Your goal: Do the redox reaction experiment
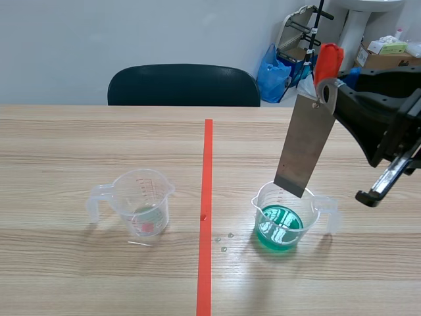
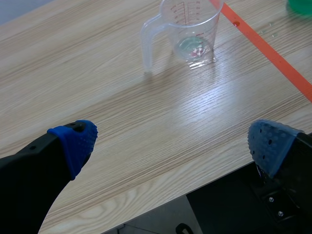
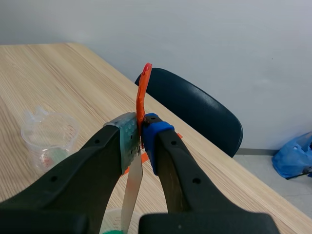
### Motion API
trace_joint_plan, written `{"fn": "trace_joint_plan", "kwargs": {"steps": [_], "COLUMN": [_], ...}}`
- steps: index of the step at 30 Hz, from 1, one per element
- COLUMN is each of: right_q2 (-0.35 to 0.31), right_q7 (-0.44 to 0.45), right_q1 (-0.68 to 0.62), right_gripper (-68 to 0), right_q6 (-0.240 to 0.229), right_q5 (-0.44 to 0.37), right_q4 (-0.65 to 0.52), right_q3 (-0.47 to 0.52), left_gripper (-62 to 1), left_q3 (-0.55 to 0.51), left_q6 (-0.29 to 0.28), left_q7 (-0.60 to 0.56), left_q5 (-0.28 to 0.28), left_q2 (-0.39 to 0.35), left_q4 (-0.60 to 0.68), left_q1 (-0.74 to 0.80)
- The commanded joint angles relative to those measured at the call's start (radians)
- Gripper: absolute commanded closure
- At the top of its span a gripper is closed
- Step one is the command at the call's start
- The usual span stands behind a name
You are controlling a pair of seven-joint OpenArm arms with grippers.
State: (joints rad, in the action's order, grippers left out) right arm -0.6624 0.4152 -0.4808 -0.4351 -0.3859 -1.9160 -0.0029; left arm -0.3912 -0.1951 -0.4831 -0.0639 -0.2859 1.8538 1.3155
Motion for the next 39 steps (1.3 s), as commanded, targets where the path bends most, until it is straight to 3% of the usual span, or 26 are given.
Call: {"fn": "trace_joint_plan", "kwargs": {"steps": [1,39], "right_q2": [-0.016,-0.016], "right_q7": [0.021,-0.005], "right_q1": [-0.003,-0.023], "right_gripper": [-1.3,-1.3], "right_q6": [0.0,0.0], "right_q5": [-0.012,-0.007], "right_q4": [-0.01,-0.01], "right_q3": [0.004,0.004], "left_gripper": [-62.3,-62.3], "left_q3": [-0.002,-0.002], "left_q6": [-0.003,-0.003], "left_q7": [-0.014,-0.014], "left_q5": [-0.006,-0.006], "left_q2": [0.0,0.0], "left_q4": [0.004,0.004], "left_q1": [0.001,0.001]}}
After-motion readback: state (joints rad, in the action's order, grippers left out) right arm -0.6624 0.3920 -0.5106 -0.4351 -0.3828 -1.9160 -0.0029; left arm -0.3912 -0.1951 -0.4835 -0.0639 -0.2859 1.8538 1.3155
